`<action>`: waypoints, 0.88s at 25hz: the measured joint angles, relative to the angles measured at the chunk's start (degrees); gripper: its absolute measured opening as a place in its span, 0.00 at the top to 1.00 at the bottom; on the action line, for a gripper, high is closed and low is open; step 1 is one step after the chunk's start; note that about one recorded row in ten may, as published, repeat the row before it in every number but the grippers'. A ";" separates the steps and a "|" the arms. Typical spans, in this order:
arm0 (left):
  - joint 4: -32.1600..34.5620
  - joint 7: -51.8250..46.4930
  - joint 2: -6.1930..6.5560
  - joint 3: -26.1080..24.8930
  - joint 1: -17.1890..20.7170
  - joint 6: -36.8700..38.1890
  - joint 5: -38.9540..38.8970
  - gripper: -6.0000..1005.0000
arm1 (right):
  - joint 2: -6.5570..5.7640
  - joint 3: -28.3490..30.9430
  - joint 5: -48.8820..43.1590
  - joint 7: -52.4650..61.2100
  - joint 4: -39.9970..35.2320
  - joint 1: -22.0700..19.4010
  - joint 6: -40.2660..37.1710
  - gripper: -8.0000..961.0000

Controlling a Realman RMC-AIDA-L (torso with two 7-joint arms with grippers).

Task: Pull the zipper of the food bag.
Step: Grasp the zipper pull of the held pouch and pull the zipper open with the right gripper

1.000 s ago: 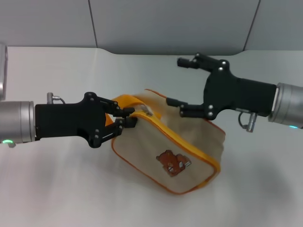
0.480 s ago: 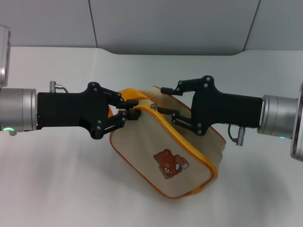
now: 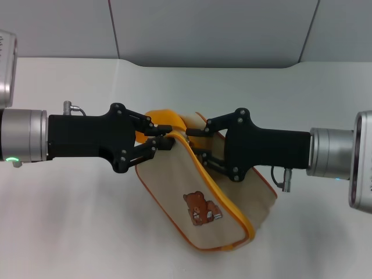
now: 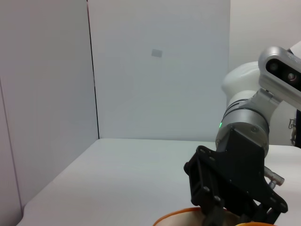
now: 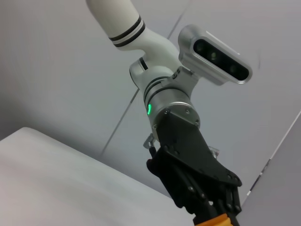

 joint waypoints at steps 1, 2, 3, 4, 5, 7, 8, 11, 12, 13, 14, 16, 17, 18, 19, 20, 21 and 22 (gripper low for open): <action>0.12 -0.05 -0.02 0.00 0.00 0.00 0.01 0.84 | 0.00 -0.01 0.00 -0.12 0.16 0.04 0.00 0.74; 0.26 -0.13 -0.04 -0.08 0.00 0.00 0.02 0.84 | 0.00 -0.01 0.00 -0.16 0.27 0.08 0.00 0.74; 0.38 -0.19 -0.06 -0.21 0.03 0.00 0.01 0.84 | 0.00 -0.02 0.00 -0.16 0.35 0.14 0.03 0.74; 0.38 -0.19 -0.06 -0.29 0.07 0.00 0.00 0.84 | 0.00 -0.03 0.00 -0.16 0.44 0.15 0.08 0.75; 0.39 -0.19 -0.06 -0.40 0.15 0.00 -0.06 0.84 | 0.00 -0.03 0.01 -0.17 0.49 0.18 0.12 0.76; 0.40 -0.20 -0.03 -0.50 0.32 0.00 -0.24 0.84 | 0.00 -0.03 0.00 -0.20 0.64 0.18 0.13 0.78; 0.40 -0.20 -0.04 -0.53 0.37 0.00 -0.29 0.84 | 0.00 -0.03 0.00 -0.28 0.70 0.18 0.13 0.80; 0.42 -0.20 -0.19 -0.46 0.44 0.00 -0.34 0.84 | 0.00 -0.05 0.00 -1.07 1.25 0.21 0.19 0.83; 0.42 -0.20 -0.23 -0.38 0.46 0.00 -0.35 0.85 | 0.00 -0.08 0.00 -1.33 1.39 0.25 0.22 0.84; 0.43 -0.20 -0.25 -0.33 0.47 -0.01 -0.35 0.85 | 0.00 -0.13 0.00 -1.51 1.45 0.32 0.24 0.85; 0.43 -0.20 -0.25 -0.33 0.47 -0.01 -0.35 0.85 | 0.00 -0.13 0.00 -1.51 1.45 0.32 0.24 0.88; 0.43 -0.19 -0.26 -0.41 0.50 -0.01 -0.35 0.85 | 0.00 -0.15 0.00 -1.52 1.45 0.37 0.26 0.93; 0.42 -0.19 -0.26 -0.46 0.53 -0.01 -0.36 0.85 | 0.00 -0.16 0.00 -1.52 1.45 0.36 0.31 0.96; 0.41 -0.17 -0.26 -0.50 0.57 -0.02 -0.37 0.85 | 0.00 -0.16 0.01 -1.53 1.45 0.37 0.57 0.99; 0.37 -0.16 -0.26 -0.53 0.60 -0.04 -0.38 0.85 | 0.00 -0.16 0.01 -1.53 1.45 0.37 0.57 0.99; 0.32 -0.16 -0.26 -0.54 0.63 -0.12 -0.39 0.85 | 0.00 -0.17 0.01 -1.53 1.45 0.36 0.75 0.99; 0.27 -0.16 -0.26 -0.59 0.67 -0.25 -0.39 0.85 | 0.00 -0.17 0.01 -1.54 1.44 0.30 0.96 0.99; 0.25 -0.17 -0.26 -0.70 0.69 -0.39 -0.42 0.85 | 0.00 -0.18 0.00 -1.54 1.44 0.15 1.06 0.99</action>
